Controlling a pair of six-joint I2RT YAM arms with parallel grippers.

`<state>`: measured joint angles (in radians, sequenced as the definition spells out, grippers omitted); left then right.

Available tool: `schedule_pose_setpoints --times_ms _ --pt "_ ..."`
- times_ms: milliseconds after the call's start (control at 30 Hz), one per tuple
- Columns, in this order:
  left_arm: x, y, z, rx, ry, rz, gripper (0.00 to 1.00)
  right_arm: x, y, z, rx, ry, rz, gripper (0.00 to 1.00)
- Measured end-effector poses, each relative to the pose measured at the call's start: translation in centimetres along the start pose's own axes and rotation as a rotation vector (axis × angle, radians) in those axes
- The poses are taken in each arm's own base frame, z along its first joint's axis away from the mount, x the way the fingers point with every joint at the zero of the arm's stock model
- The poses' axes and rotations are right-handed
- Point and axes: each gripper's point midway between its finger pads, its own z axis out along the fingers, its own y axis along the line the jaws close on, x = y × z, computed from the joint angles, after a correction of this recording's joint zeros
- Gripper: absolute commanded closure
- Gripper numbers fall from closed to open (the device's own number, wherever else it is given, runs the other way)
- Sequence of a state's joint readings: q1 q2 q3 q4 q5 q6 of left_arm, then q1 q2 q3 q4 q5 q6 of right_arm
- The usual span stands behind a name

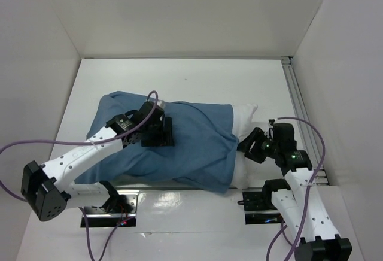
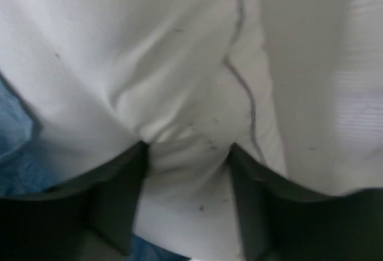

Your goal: Put the pillow into the pillowcase

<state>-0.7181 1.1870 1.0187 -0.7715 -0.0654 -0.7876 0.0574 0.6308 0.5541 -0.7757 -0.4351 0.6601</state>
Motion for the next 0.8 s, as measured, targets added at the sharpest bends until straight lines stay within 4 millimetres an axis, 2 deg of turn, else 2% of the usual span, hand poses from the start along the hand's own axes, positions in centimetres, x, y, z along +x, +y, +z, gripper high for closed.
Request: schedule_pose_setpoints --times_ms 33,67,133,200,333,433,467,533,567,600,633,700,800 --pt "-0.5 -0.2 0.4 0.003 -0.007 -0.001 0.24 0.5 -0.1 0.4 -0.019 0.017 0.014 0.52" --pt "-1.0 -0.4 0.7 -0.001 -0.009 -0.001 0.24 0.7 0.0 0.8 -0.04 0.027 0.03 0.67" --pt "-2.7 -1.0 1.6 -0.013 -0.014 0.018 0.24 0.5 0.6 1.4 -0.078 0.032 0.046 0.81" --pt "-4.8 -1.3 2.6 -0.027 -0.032 0.034 0.25 -0.5 1.3 2.0 -0.098 0.018 0.053 0.91" --pt "-10.9 -1.7 4.3 -0.032 -0.092 0.042 0.25 -3.7 2.5 4.4 -0.097 0.016 0.071 0.97" --pt "-15.4 -1.9 5.1 -0.026 -0.157 0.052 0.25 -7.0 3.7 6.7 -0.087 0.016 0.076 0.97" --pt "-17.7 -2.0 5.3 -0.022 -0.195 0.054 0.25 -8.3 4.2 7.6 -0.091 0.009 0.071 0.94" --pt "-20.1 -2.3 5.0 -0.016 -0.241 0.062 0.23 -10.2 5.0 8.5 -0.099 -0.013 0.056 0.84" --pt "-21.1 -2.7 4.5 -0.007 -0.265 0.07 0.22 -10.9 5.5 8.6 -0.102 -0.022 0.05 0.76" --pt "-21.7 -3.2 4.0 0.005 -0.283 0.077 0.22 -11.6 5.9 8.6 -0.107 -0.037 0.039 0.5" --pt "-22.1 -3.9 3.3 0.021 -0.303 0.095 0.22 -12.1 6.3 8.4 -0.111 -0.053 0.028 0.37" --pt "-22.0 -5.4 1.8 0.057 -0.327 0.126 0.22 -12.9 7.0 7.5 -0.117 -0.095 -0.004 0.17" --pt "-19.2 -8.7 -0.5 0.132 -0.324 0.191 0.23 -13.3 7.5 5.2 -0.123 -0.158 -0.056 0.1"
